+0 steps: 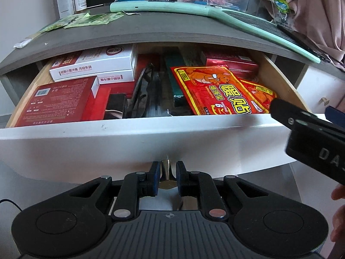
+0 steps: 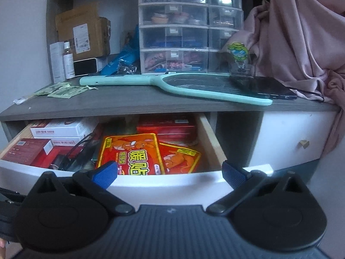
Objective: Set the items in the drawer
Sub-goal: 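Open the left gripper to release the knob and back away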
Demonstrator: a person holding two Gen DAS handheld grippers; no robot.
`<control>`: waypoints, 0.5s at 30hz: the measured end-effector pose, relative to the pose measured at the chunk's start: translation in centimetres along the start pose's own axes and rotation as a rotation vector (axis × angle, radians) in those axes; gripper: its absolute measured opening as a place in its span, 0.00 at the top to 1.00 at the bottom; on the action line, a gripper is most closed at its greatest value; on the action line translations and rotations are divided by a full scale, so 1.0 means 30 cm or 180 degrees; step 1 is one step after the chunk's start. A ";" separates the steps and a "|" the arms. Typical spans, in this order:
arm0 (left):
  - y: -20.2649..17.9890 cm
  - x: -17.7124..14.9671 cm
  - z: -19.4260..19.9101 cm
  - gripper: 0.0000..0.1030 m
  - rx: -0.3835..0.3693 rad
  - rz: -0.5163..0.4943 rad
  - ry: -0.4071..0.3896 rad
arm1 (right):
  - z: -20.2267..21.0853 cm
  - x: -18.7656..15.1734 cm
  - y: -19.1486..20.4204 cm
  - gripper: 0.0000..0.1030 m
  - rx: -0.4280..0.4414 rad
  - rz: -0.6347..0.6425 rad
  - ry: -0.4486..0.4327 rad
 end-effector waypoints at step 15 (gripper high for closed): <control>0.008 0.007 0.003 0.71 -0.0066 -0.0038 -0.0019 | -0.034 -0.008 0.037 0.00 0.0087 0.0125 0.0115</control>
Point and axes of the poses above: each gripper's, at about its wrist camera, not at the fingertips, and z roughly against the way its jaws point, y to its left, x to its top, the point moved 1 cm from there along -z, roughly the way its jaws point, and after that the axes turned 1 degree about -y, right-handed, at the moved point
